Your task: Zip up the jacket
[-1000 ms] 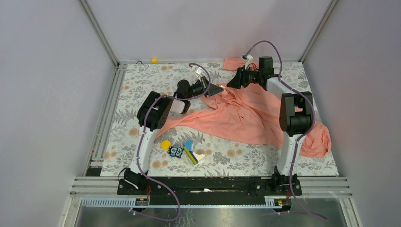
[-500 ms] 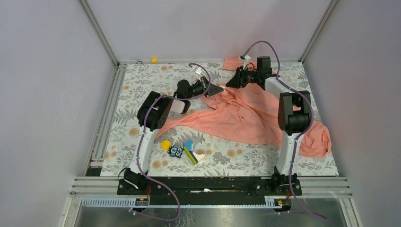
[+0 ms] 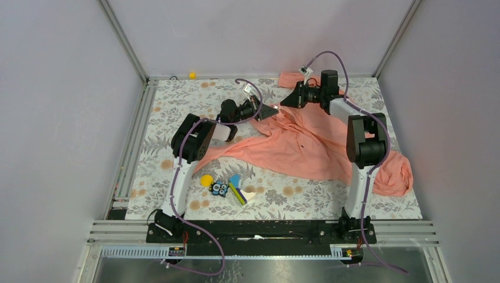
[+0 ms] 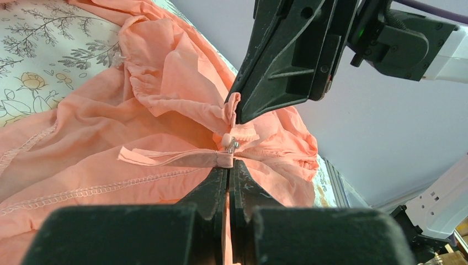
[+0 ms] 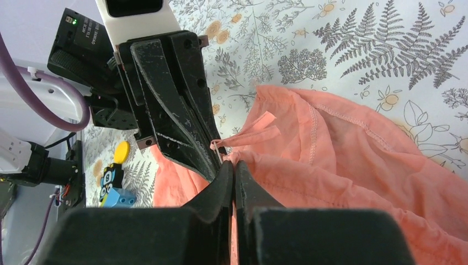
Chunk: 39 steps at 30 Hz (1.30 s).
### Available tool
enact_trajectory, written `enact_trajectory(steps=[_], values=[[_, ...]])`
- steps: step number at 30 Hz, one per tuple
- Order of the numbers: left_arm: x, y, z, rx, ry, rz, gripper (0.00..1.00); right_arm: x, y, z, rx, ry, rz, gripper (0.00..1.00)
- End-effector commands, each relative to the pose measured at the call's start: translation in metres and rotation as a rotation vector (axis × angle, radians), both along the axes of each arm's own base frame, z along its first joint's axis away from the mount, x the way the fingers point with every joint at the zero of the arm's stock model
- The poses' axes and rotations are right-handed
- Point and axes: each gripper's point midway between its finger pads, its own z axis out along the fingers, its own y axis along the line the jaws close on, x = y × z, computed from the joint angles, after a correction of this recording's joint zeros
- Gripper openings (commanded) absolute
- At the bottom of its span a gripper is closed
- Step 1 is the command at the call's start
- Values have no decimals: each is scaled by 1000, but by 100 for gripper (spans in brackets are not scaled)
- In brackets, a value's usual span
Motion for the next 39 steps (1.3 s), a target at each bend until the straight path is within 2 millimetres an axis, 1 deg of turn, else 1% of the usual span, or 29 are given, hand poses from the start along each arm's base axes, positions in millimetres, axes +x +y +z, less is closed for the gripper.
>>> enact_trajectory(steps=[1, 7, 9, 14, 16, 20, 26, 29, 31, 36, 39], values=[[-2, -6, 20, -33, -85, -6, 0, 3, 8, 28, 80, -65, -23, 0], [-3, -8, 21, -33, -93, -3, 0, 5, 9, 39, 169, -58, -84, 0], [-3, -8, 21, -33, -92, -5, 0, 4, 12, 40, 207, -41, -65, 0], [-2, -10, 18, -22, -87, -10, 0, 2, 18, 54, 305, -36, -24, 0], [-3, -12, 17, -17, -93, -11, 0, 2, 19, 56, 324, -31, -16, 0], [-10, -18, 21, -15, -119, -24, 0, 5, 19, 51, 327, -9, -19, 0], [-27, -27, 32, -42, -167, -69, 0, 9, 21, 44, 323, 0, -14, 0], [-35, -25, 41, -82, -189, -101, 0, 7, 23, 40, 316, -7, 0, 0], [-39, -22, 43, -93, -190, -122, 0, 6, 22, 39, 308, -20, 7, 0], [-38, -12, 42, -97, -177, -121, 0, -4, 20, 47, 310, -75, 38, 0], [-36, -4, 42, -106, -162, -118, 0, -7, 17, 51, 313, -99, 41, 0]])
